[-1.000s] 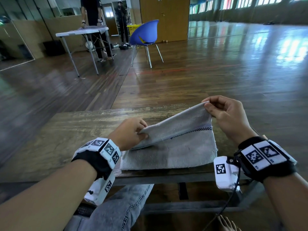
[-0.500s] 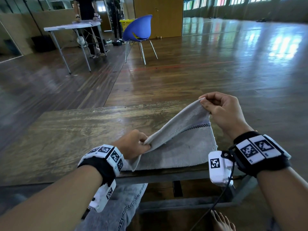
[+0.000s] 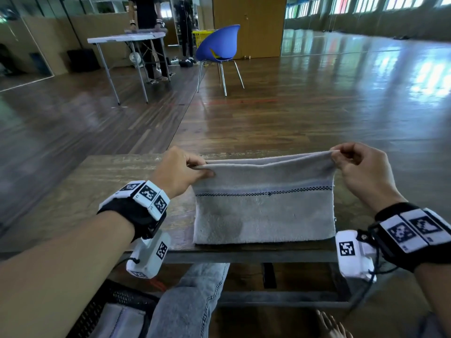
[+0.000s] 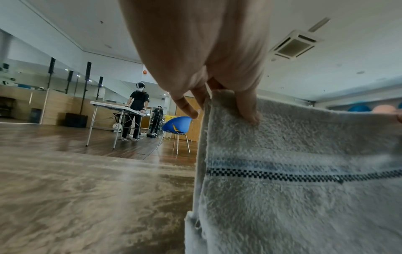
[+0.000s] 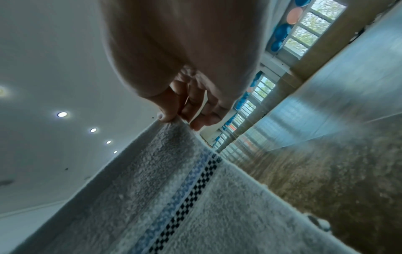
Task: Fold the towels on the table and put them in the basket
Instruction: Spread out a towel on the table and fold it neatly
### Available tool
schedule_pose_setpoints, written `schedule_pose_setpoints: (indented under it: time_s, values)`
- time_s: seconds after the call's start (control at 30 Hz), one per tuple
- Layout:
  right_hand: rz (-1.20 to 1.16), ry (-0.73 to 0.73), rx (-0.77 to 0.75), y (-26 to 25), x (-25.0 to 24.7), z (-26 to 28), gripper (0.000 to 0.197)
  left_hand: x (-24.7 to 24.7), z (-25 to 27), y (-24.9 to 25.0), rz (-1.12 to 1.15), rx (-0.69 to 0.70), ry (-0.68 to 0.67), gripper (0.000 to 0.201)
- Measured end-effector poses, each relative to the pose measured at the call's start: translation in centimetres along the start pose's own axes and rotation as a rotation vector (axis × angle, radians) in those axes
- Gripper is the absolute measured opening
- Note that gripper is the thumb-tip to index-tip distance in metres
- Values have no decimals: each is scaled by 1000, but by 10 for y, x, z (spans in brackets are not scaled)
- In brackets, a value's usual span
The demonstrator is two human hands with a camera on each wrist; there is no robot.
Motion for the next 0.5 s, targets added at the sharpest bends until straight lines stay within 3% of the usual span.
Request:
schedule_pose_setpoints:
  time_s: [0.23, 0.4, 0.5]
  values:
    - [27, 4, -6, -13, -16, 7, 21, -28, -10, 2, -3, -10, 44, 11]
    - [84, -27, -38, -34, -24, -6, 23, -46, -20, 21, -13, 105, 144, 17]
    - [127, -24, -57, -51, -28, -28, 25, -63, -34, 38, -45, 167, 269, 31]
Point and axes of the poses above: each hand's wrist, its own z-axis away from the middle knuckle, its own x-axis out of the palm, y = z × x, the point moved 4 cm from there along -z, towards the middle knuckle, and after that the axes turned 3 degrees about y, right-handed, at the moved point
